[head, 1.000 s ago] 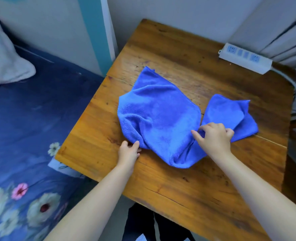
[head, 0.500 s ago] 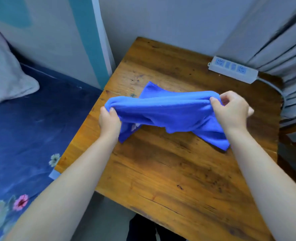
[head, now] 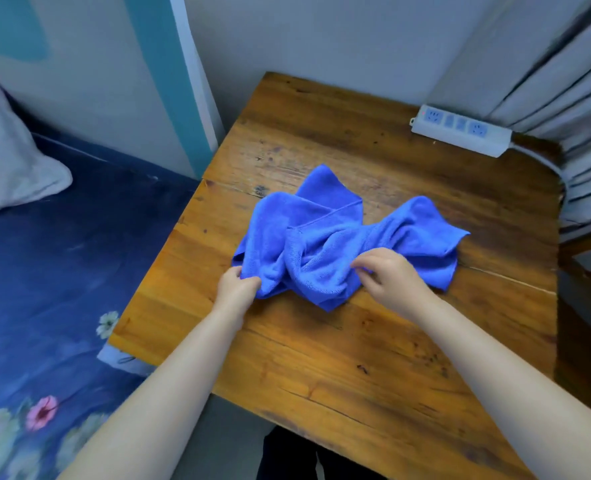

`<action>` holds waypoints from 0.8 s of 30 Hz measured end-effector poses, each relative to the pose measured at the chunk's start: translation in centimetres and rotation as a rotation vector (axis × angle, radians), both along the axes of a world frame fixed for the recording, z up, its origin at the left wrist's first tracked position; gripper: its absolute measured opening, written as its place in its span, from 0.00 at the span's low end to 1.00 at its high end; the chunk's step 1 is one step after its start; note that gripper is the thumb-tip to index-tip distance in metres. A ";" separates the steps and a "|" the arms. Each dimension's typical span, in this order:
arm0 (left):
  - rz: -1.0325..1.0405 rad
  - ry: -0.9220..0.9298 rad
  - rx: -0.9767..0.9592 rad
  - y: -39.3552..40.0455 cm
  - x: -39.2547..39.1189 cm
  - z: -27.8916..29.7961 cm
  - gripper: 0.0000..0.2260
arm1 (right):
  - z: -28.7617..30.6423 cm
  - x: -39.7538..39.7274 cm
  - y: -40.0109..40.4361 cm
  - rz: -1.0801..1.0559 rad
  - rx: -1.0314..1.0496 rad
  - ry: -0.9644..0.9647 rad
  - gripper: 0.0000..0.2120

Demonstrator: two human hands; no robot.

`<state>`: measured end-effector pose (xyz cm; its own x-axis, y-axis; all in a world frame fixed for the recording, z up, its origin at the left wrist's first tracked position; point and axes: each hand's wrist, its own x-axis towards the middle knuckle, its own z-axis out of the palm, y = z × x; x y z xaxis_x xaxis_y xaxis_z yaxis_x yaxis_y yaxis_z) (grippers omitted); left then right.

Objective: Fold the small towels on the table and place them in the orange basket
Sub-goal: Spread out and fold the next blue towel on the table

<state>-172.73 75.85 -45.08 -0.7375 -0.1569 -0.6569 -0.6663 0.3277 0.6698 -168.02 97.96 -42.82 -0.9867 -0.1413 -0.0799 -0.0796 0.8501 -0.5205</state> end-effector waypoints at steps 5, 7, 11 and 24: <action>0.052 0.081 -0.018 -0.4 2.5 -1.6 0.09 | 0.4 -1.9 -0.9 -0.222 0.025 -0.010 0.10; 0.041 0.085 -0.009 -0.5 2.9 -1.8 0.05 | 0.4 -3.1 -2.8 -0.192 -0.007 -0.085 0.13; 0.034 0.099 -0.001 -0.8 2.8 -2.4 0.09 | -0.2 -5.7 -6.1 -0.180 0.100 -0.207 0.15; 0.113 0.181 0.019 -3.4 0.8 0.2 0.06 | 2.7 -6.9 -5.0 -0.266 0.080 -0.081 0.09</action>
